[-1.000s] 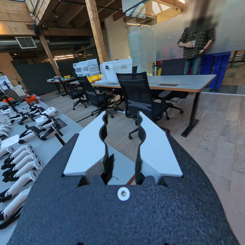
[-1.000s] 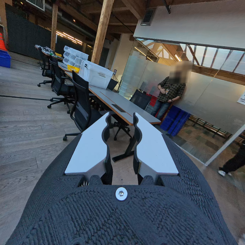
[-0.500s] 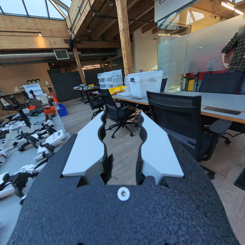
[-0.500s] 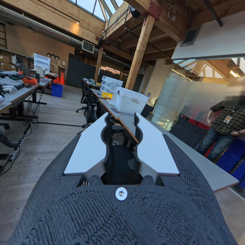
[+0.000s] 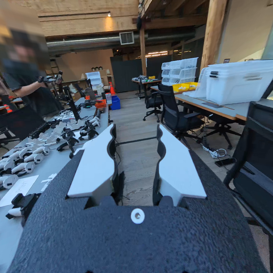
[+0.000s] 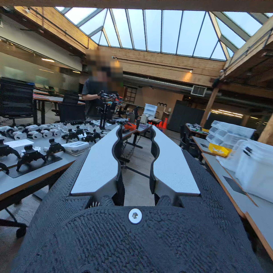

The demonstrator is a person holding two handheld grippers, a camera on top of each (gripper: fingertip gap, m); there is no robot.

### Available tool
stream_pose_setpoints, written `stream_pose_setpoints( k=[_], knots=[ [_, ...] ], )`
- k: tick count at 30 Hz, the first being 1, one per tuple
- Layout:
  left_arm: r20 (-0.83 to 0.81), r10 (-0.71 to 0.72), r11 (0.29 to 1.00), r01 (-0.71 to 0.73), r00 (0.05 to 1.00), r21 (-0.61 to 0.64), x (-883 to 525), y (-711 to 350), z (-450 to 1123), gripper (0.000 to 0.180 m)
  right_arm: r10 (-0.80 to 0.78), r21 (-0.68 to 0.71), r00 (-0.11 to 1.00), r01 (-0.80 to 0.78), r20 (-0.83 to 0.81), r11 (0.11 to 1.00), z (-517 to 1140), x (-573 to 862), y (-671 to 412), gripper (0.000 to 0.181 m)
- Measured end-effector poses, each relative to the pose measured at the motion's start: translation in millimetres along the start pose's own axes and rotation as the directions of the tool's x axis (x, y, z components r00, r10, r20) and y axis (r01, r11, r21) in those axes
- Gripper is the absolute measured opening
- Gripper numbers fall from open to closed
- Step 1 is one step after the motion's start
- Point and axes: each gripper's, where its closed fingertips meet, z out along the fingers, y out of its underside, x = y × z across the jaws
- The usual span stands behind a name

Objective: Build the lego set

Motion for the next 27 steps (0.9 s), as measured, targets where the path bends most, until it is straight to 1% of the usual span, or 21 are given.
stream_pose_setpoints(
  k=[2,4,7,9,11,12,14,17,20,23,25,27],
  knots=[
    [-0.002,-0.069,0.997,0.069,0.998,-0.047,-5.5,26.5,34.1,0.056,0.018,0.059,0.999,-0.021,0.050,0.998,60.7,7.0,13.7,0.035],
    [0.022,-0.065,0.993,0.067,0.998,-0.094,-10.5,57.1,75.5,0.059,0.016,0.088,0.998,-0.021,0.055,0.996,122.6,23.1,34.4,0.035],
    [0.034,-0.064,0.995,0.066,0.997,-0.074,-21.0,78.2,155.2,0.057,0.032,0.075,0.998,-0.036,0.059,0.997,217.5,47.7,78.6,0.035],
    [0.015,-0.112,0.992,0.113,0.994,-0.055,-26.0,81.2,221.8,0.054,0.066,0.065,0.996,-0.070,0.066,0.995,279.5,66.0,100.6,0.035],
    [-0.087,-0.161,0.981,0.150,0.983,-0.121,-13.4,87.0,297.4,0.059,0.095,0.059,0.992,-0.100,0.088,0.993,335.4,83.6,109.9,0.038],
    [-0.135,-0.150,0.979,0.129,0.979,-0.156,-4.9,92.3,332.4,0.060,0.081,0.073,0.993,-0.087,0.086,0.994,359.0,93.2,113.5,0.038],
    [-0.182,-0.092,0.983,0.060,0.979,-0.176,4.0,100.0,398.6,0.062,0.019,0.068,0.999,-0.022,0.040,0.997,400.0,117.7,131.0,0.038],
    [-0.195,-0.071,0.990,0.045,0.978,-0.135,-1.8,95.2,487.3,0.060,-0.034,-0.026,0.999,0.033,-0.018,0.999,458.1,161.1,179.0,0.038],
    [-0.184,-0.061,0.996,0.048,0.981,-0.078,-21.3,93.1,579.3,0.058,-0.068,-0.074,0.995,0.063,-0.067,0.995,515.6,211.0,229.2,0.037],
    [-0.150,-0.068,0.998,0.065,0.986,-0.025,-44.0,94.2,676.6,0.058,-0.066,-0.085,0.993,0.058,-0.097,0.995,583.0,261.5,275.3,0.037],
    [-0.119,-0.045,0.999,0.047,0.992,0.010,-59.4,91.7,742.4,0.056,-0.062,-0.079,0.993,0.054,-0.100,0.995,636.9,293.0,302.1,0.036],
    [-0.065,-0.021,0.999,0.024,0.998,0.039,-80.0,84.2,814.8,0.050,-0.011,-0.069,0.998,0.006,-0.068,0.998,700.6,321.7,319.8,0.034]
  ],
)
